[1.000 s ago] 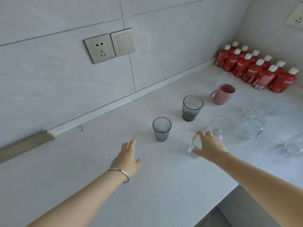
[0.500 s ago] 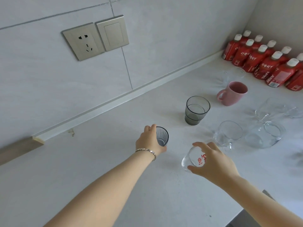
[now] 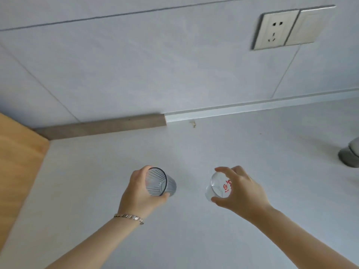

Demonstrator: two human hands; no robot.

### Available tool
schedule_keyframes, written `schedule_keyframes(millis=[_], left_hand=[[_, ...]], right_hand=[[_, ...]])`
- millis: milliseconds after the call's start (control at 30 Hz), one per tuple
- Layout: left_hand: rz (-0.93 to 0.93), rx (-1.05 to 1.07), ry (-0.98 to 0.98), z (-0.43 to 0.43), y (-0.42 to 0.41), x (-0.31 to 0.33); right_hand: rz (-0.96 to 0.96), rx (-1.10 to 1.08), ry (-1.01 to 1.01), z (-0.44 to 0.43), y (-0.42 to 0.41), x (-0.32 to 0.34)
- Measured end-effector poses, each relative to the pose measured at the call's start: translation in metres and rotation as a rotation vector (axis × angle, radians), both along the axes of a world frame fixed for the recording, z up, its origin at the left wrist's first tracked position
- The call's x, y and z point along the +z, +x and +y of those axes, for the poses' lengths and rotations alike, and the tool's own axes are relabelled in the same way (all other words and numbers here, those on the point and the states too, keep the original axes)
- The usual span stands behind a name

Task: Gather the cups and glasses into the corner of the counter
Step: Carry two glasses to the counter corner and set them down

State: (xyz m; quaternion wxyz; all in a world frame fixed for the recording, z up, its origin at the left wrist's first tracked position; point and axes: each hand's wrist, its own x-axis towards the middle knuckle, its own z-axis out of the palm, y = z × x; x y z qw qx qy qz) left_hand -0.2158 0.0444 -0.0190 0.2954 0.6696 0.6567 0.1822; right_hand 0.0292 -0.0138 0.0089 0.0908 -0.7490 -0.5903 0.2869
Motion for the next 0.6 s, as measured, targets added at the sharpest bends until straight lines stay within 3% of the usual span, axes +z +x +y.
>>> schedule_keyframes(millis=[300, 600], left_hand=[[0.072, 0.177, 0.006, 0.083, -0.238, 0.012], [0.218, 0.261, -0.005, 0.222, -0.326, 0.002]], right_hand=[[0.074, 0.077, 0.037, 0.082, -0.221, 0.004], [0.06, 0.111, 0.061, 0.14, -0.319, 0.008]])
